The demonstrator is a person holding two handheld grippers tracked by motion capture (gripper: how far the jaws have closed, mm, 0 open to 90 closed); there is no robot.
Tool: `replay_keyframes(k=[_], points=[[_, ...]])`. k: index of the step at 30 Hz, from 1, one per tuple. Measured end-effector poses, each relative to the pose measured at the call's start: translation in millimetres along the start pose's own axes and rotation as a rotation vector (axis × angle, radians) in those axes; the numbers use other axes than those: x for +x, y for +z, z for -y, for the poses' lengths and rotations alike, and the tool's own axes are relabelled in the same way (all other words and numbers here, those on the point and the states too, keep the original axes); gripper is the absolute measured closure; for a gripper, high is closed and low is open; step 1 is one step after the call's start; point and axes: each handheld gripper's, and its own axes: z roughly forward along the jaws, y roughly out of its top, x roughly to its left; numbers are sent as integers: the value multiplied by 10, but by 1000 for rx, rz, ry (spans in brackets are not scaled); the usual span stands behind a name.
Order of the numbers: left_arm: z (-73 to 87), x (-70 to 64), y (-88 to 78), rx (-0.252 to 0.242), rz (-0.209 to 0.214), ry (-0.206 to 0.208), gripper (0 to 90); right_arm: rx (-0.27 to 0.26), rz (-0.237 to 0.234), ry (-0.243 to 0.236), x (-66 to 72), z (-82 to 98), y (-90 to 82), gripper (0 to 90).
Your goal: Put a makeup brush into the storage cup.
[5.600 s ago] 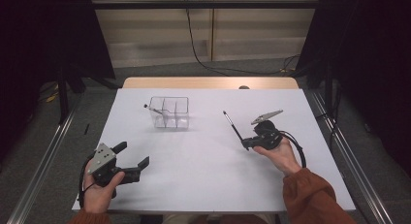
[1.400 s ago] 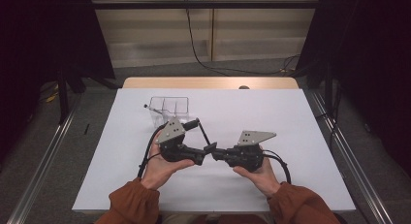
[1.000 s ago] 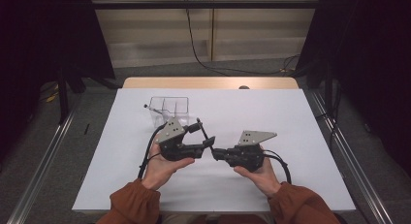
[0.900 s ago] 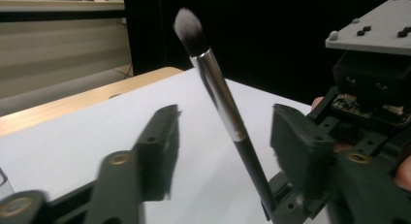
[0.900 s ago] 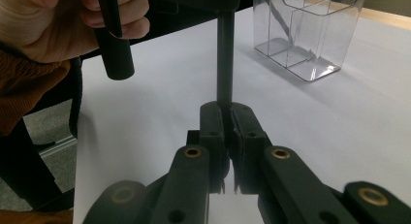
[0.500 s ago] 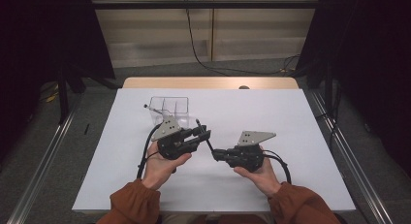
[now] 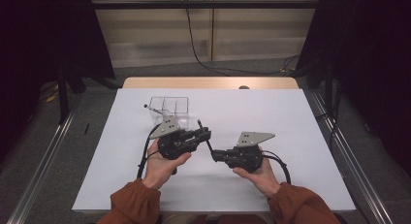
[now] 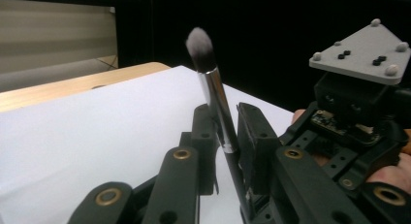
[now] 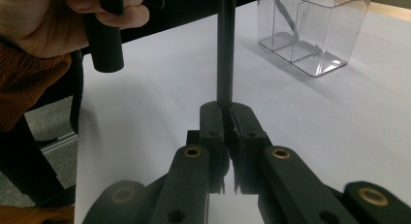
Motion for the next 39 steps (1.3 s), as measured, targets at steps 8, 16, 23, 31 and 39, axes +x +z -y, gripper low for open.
replay_keyframes(k=[8,16,23,31,39], points=[[-18,-41,4,0,31,-27,822,-2,-2,-10,17,-4,6,842],[-29,-86,27,8,50,-15,839,-2,-13,-7,12,2,12,834],[-19,-97,32,15,50,-11,839,-5,-22,7,-6,9,8,817],[-7,-74,31,17,31,-18,839,-19,-15,15,-12,3,-4,738],[-11,-58,18,18,23,-20,838,-35,-20,23,-20,-8,-29,544]])
